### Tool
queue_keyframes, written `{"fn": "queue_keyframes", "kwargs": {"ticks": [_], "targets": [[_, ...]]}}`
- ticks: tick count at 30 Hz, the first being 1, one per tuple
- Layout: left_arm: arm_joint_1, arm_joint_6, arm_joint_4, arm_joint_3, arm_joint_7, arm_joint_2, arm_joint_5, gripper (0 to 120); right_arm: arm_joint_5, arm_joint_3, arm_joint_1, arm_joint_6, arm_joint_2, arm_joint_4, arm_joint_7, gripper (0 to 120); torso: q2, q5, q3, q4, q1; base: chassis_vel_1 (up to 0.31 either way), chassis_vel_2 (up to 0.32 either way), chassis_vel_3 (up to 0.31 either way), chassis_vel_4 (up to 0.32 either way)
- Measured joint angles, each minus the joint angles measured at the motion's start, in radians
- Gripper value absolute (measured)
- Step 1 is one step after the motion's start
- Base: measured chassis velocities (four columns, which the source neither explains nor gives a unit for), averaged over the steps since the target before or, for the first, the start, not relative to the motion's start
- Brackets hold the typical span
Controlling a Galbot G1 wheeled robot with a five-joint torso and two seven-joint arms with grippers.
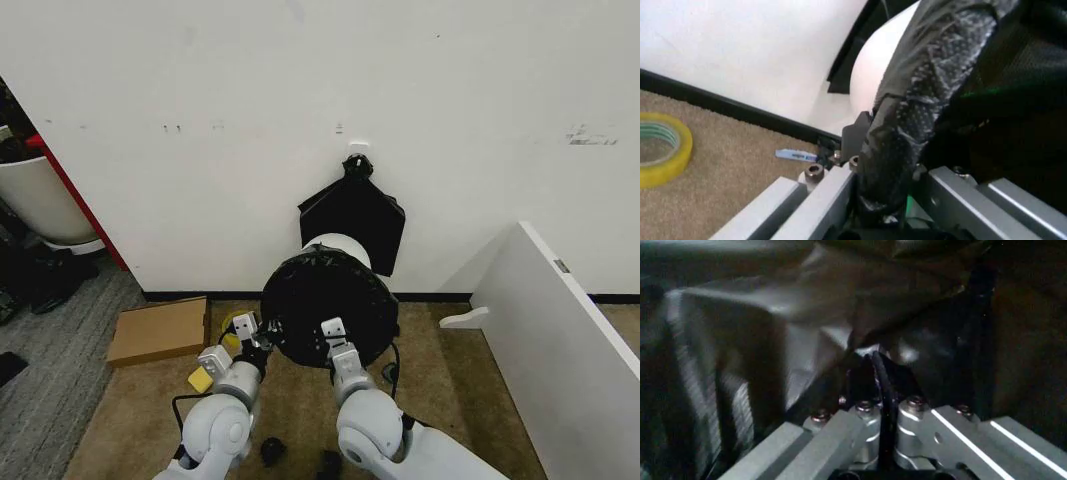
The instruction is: Place the garbage bag over the trash bin.
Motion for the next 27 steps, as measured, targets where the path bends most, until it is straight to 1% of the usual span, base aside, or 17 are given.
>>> {"fn": "queue_keyframes", "kwargs": {"ticks": [1,4,8,10,15,22,24,27], "targets": [[0.003,0.000,0.000,0.003,0.001,-0.001,0.004,0,0.031,0.004,0.016,-0.033,0.010,-0.010,0.019,0,0.000,0.0000,0.000,0.0000,0.000,0.000,0.000,0.000,0.000],[0.005,0.000,-0.001,0.005,0.002,-0.003,0.009,0,0.048,0.008,0.032,-0.050,0.020,-0.026,0.030,0,0.000,0.0000,0.000,0.0003,0.000,0.000,0.000,0.000,0.000],[0.016,0.000,-0.007,0.006,0.004,-0.005,0.019,0,0.104,0.015,0.120,-0.079,0.054,-0.110,0.085,0,0.000,0.0000,0.000,0.0004,0.000,0.000,0.000,0.000,0.000],[0.023,-0.001,-0.013,0.002,0.005,-0.003,0.019,0,0.102,0.017,0.152,-0.079,0.059,-0.156,0.092,0,0.000,0.0000,0.000,0.0003,0.000,0.000,0.000,0.000,0.000],[0.033,-0.003,-0.020,0.003,0.006,-0.004,0.020,0,0.072,0.033,0.186,-0.079,0.079,-0.238,0.086,0,0.000,0.0000,0.000,0.0003,0.000,0.000,0.000,0.000,0.000],[0.042,0.001,-0.044,0.017,0.006,-0.011,0.020,0,0.014,0.047,0.218,-0.076,0.105,-0.309,0.067,0,0.000,-0.0001,0.000,0.0003,0.000,0.000,0.000,0.000,0.000],[0.048,0.004,-0.051,0.020,0.007,-0.012,0.022,0,-0.021,0.055,0.224,-0.057,0.111,-0.331,0.053,0,0.000,0.0000,0.000,0.0004,0.000,0.000,0.000,0.000,0.000],[0.049,0.004,-0.051,0.019,0.008,-0.012,0.023,0,-0.098,0.057,0.213,0.019,0.100,-0.334,0.010,0,0.000,0.0000,0.000,0.0004,0.000,0.000,0.000,0.000,0.000]]}}
